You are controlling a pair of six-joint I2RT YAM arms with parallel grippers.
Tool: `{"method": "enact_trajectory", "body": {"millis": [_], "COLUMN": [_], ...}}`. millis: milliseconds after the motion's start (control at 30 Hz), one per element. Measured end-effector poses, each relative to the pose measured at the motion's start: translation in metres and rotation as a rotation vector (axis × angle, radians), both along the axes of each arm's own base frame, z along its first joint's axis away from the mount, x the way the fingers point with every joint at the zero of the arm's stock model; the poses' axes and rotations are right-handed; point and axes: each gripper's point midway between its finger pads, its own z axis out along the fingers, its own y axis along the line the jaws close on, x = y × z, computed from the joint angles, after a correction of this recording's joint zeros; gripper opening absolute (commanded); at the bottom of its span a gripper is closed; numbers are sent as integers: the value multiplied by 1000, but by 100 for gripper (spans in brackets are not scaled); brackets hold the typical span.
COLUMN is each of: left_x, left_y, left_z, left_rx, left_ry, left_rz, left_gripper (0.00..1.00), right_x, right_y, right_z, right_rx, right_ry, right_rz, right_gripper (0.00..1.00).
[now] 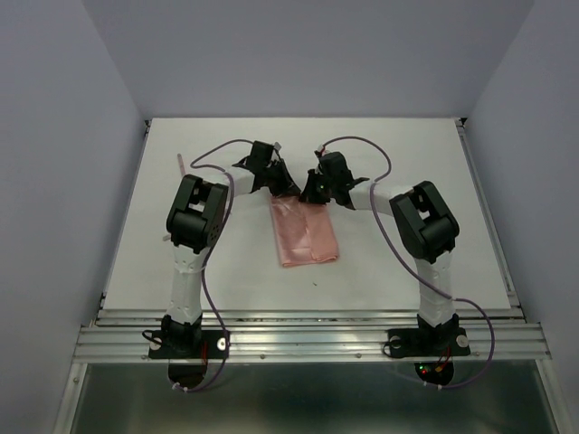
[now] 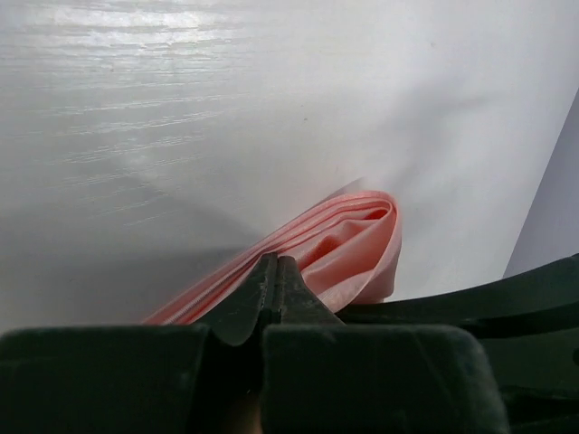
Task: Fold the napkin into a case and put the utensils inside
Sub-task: Smooth out the 2/3-rectangle-folded napkin at the center of the board.
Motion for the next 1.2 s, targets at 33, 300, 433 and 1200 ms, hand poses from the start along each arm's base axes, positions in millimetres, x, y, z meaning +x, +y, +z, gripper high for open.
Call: {"method": "enact_trajectory", "body": {"millis": [33,300,433,1200], "left_x": [1,2,0,-12], "left_y": [0,-3,-1,13], "left_z": [0,0,1,9], "left_rx": [5,2,7,65], "left_ry": [-7,-27,-35,-56], "left_rz": [2,-3,1,-1], "left_gripper": [0,0,0,0], "right_x": [-2,-10,-11,1], "right_y": [1,4,2,-27], "right_z": [0,0,1,68], "right_rx": [-2,-7,-15,-75], "right_ry": [3,14,15,-106], "right_rz": [5,39,45,-90], "right_gripper": [1,1,17,37]}}
